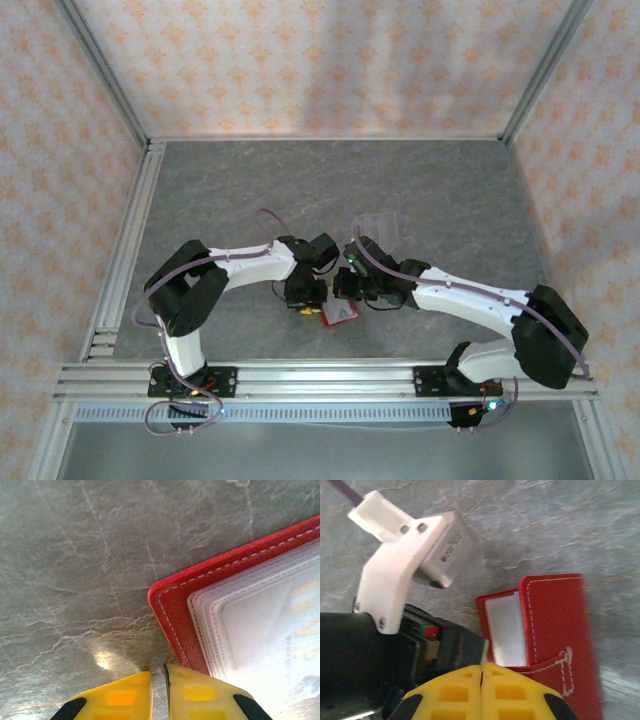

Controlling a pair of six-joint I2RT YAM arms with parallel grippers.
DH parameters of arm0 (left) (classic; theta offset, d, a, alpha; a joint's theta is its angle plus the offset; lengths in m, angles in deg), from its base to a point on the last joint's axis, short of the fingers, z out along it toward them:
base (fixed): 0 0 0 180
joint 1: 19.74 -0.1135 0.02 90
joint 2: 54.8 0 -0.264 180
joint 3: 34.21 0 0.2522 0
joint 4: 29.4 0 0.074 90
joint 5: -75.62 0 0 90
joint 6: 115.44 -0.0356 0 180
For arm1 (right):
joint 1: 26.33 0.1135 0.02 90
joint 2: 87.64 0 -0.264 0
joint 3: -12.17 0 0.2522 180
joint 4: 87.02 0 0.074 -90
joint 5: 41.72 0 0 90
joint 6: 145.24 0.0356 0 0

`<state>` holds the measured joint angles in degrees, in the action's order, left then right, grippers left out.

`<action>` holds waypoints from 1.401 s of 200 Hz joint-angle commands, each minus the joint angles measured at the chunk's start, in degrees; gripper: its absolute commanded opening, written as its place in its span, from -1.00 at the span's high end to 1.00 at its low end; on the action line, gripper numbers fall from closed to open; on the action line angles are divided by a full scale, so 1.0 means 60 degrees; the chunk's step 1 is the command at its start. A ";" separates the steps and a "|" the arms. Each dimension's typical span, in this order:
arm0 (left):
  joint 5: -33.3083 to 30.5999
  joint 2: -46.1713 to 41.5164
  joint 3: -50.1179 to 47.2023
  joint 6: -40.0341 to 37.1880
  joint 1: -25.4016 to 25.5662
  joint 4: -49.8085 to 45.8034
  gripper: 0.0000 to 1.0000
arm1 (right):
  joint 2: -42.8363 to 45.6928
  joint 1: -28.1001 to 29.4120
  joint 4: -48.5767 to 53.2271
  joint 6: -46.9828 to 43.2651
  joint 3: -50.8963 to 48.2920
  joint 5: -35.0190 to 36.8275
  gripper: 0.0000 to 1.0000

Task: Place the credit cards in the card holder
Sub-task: Close the card holder at the bottom-center of the table.

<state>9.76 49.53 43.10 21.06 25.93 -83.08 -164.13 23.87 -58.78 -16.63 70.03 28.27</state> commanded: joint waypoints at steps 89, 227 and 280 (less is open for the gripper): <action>-0.1547 -0.2856 -0.1965 0.0330 -0.0313 -0.0386 0.71 | -0.2182 -0.0045 -0.2111 0.0345 0.0103 -0.1673 0.78; -0.1703 -0.3826 -0.1308 -0.0054 -0.1332 -0.1132 0.64 | -0.0393 -0.1532 0.1711 -0.1112 0.1710 -0.1944 0.40; -0.1449 -0.2874 0.0044 -0.0339 -0.0664 -0.1037 0.64 | -0.0496 -0.1633 0.1857 -0.1299 0.0489 -0.1924 0.86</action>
<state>0.34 29.51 39.40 20.73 19.55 -89.18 -166.03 13.42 -50.13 -23.39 76.21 15.94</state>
